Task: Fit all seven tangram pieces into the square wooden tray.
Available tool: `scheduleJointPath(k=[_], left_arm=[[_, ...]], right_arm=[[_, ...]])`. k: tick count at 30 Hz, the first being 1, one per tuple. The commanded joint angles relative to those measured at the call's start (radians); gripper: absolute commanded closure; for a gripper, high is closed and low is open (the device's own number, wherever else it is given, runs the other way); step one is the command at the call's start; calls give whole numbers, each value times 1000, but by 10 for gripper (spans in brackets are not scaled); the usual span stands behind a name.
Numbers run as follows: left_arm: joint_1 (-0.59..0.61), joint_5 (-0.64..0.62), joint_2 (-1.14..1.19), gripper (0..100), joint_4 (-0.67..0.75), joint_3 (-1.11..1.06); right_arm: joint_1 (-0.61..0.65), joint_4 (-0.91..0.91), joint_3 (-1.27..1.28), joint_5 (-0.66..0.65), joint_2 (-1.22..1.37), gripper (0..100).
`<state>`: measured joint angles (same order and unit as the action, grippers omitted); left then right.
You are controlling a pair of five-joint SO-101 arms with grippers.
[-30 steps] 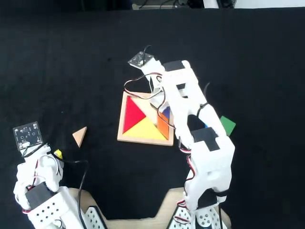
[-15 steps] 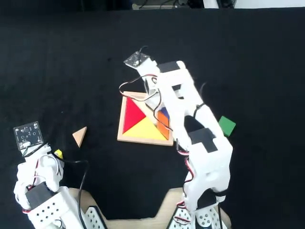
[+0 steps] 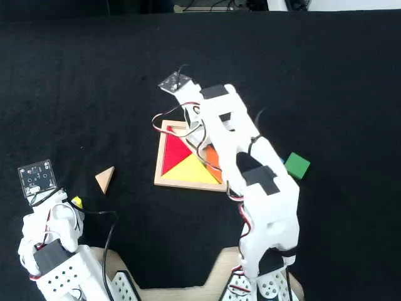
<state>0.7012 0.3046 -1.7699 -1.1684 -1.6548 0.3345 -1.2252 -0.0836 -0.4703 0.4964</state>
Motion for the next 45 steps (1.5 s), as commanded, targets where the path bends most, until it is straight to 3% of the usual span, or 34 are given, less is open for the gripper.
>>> scheduleJointPath(k=[1, 9, 15, 20, 27, 34, 41, 45], left_arm=[[-8, 5, -6, 765, 15, 4], [-8, 5, -6, 765, 15, 4], [-10, 5, -6, 765, 15, 4], [-10, 3, -6, 762, 15, 4], [-18, 0, -6, 762, 15, 7], [-199, 5, -6, 765, 15, 54], [-377, 0, 5, 762, 41, 277], [-484, 2, 43, 762, -23, 410]], right_arm=[[-8, 5, -30, 9, -2, 988], [-84, 5, -30, 8, 2, 988], [-34, -12, -45, 8, -5, 988], [12, -115, -134, 11, -5, 988], [-44, -331, -248, 15, -150, 988], [-218, -365, -94, 9, -570, 988], [-463, -170, 325, 8, -851, 987], [-496, -86, 538, 8, -957, 987]])
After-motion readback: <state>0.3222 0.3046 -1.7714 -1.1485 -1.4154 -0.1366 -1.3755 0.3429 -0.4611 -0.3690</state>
